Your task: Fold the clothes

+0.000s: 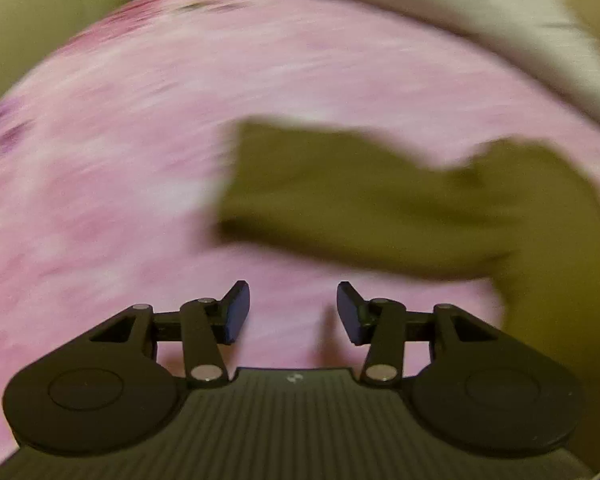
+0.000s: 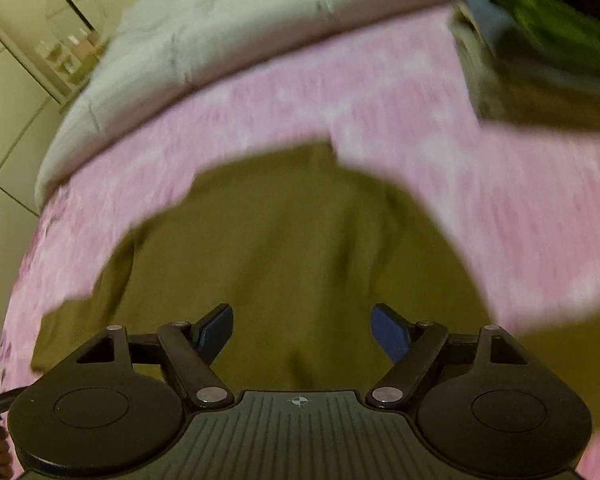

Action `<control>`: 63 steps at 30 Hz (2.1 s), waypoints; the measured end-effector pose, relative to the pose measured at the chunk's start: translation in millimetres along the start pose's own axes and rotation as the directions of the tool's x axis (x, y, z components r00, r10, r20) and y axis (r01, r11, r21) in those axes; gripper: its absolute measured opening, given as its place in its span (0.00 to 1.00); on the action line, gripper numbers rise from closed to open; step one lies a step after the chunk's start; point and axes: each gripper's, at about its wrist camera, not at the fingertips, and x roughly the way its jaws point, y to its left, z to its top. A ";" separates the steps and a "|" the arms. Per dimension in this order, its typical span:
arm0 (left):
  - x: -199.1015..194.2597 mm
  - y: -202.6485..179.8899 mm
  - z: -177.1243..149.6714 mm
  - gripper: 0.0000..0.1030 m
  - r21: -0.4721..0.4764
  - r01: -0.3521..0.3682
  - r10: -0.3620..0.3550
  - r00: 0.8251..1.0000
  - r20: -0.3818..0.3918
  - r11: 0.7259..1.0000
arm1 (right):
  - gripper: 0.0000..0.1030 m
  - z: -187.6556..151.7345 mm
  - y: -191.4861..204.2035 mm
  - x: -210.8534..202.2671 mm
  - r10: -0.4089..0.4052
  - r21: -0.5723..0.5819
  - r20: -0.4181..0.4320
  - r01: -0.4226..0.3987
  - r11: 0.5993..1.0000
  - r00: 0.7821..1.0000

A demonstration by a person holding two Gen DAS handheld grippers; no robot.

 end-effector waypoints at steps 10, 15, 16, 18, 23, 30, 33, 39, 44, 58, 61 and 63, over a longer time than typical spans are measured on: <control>44.5 17.7 29.6 0.24 -0.092 0.123 -0.109 0.984 0.141 0.988 | 0.76 -59.3 1.0 -2.4 -0.101 0.058 -0.114 0.108 0.992 0.988; 33.0 30.7 36.4 0.05 -0.287 0.356 -0.309 0.930 0.198 0.889 | 0.76 -72.4 1.0 -4.3 -0.141 0.048 -0.108 0.147 0.988 0.984; 23.8 28.5 41.8 0.04 -0.251 0.340 -0.290 0.933 0.214 0.906 | 0.76 -75.5 0.5 -3.7 -0.146 0.048 -0.106 0.152 0.987 0.984; 2.2 21.4 54.5 0.03 -0.147 0.274 -0.232 0.939 0.253 0.950 | 0.76 -79.9 0.4 -2.7 -0.156 0.041 -0.102 0.160 0.986 0.983; -69.7 -12.4 82.6 0.04 0.257 -0.055 -0.064 0.898 0.435 0.965 | 0.76 -82.5 1.2 -3.0 -0.178 0.009 -0.102 0.180 0.984 0.979; -59.5 -87.0 22.1 0.15 0.799 -0.321 0.005 0.929 0.371 0.509 | 0.76 -86.7 0.9 -6.4 -0.194 0.010 -0.102 0.196 0.981 0.976; -31.3 -55.6 19.0 0.15 0.609 0.002 -0.021 0.999 0.025 0.793 | 0.76 -86.1 0.8 -7.2 -0.192 -0.004 -0.109 0.192 0.981 0.975; 0.6 63.8 37.6 0.37 -0.236 0.071 -0.070 0.997 0.014 0.969 | 0.76 -87.2 -1.6 -7.4 -0.183 0.005 -0.110 0.185 0.983 0.977; 43.0 88.8 66.0 0.36 -0.383 0.059 -0.049 0.998 0.035 0.922 | 0.83 -89.1 8.5 -2.3 -0.211 -0.025 -0.112 0.210 0.977 0.971; 24.7 108.5 38.0 0.04 0.194 -0.459 0.441 0.888 0.130 0.867 | 0.83 -98.7 11.2 -11.3 -0.232 0.016 -0.083 0.234 0.972 0.969; 41.6 96.6 14.7 0.06 0.259 -0.509 0.499 0.860 0.107 0.821 | 0.83 -104.2 8.6 -18.4 -0.229 0.003 -0.070 0.230 0.973 0.971; 36.7 88.1 5.0 0.08 0.233 -0.553 0.541 0.833 0.119 0.800 | 0.83 -108.0 3.8 -30.6 -0.246 -0.021 -0.057 0.246 0.969 0.967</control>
